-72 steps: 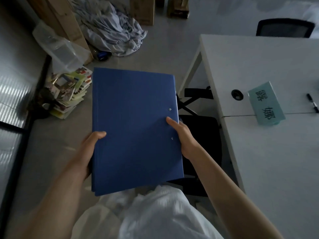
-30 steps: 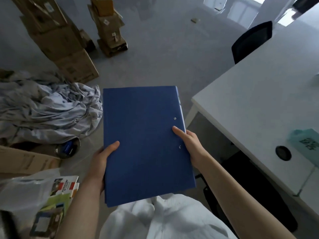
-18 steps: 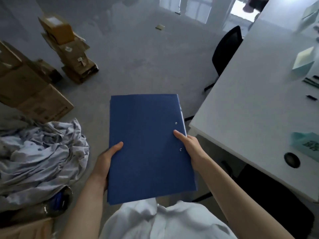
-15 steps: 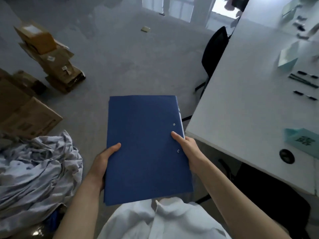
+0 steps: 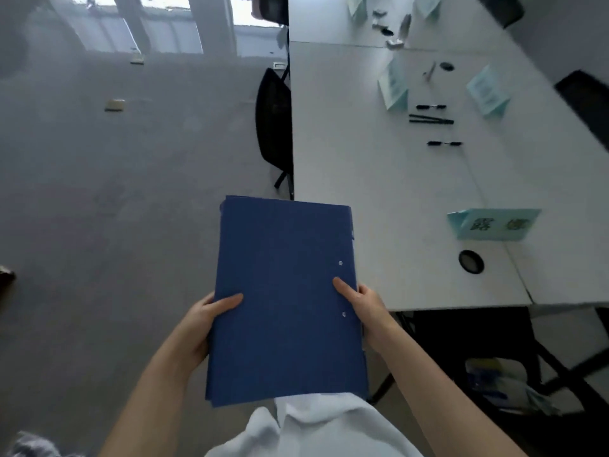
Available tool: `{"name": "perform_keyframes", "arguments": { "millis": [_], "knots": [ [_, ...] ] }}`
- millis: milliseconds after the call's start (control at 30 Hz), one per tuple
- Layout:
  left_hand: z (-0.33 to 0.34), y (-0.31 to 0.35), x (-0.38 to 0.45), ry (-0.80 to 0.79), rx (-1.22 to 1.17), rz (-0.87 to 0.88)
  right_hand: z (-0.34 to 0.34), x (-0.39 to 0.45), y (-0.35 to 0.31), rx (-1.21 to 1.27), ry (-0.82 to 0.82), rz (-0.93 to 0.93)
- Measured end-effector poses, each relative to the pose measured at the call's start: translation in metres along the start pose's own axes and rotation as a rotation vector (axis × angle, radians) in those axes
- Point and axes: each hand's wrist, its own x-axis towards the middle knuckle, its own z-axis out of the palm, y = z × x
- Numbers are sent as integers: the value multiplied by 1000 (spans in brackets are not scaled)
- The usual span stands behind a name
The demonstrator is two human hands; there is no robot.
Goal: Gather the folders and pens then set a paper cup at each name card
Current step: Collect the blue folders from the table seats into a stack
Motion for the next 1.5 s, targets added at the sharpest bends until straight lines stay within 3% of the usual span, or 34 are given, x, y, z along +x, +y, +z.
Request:
{"name": "perform_keyframes", "arguments": {
  "millis": [233, 467, 700, 867, 1200, 1333, 1500],
  "knots": [
    [41, 77, 81, -100, 121, 54, -28, 58, -62, 27, 26, -108],
    [81, 112, 149, -188, 207, 73, -54, 76, -87, 10, 144, -231],
    [118, 141, 207, -353, 477, 274, -73, 75, -97, -58, 282, -367],
    [139, 171, 242, -454, 715, 432, -58, 68, -92, -49, 468, -446],
    [151, 193, 275, -613, 1087, 571, -7, 59, -55, -13, 741, -325],
    [152, 197, 284, -661, 1157, 549, 6, 53, -49, -46, 855, -304],
    [156, 196, 294, -696, 1261, 544, -1, 64, -44, -15, 717, -279]
  ]
}}
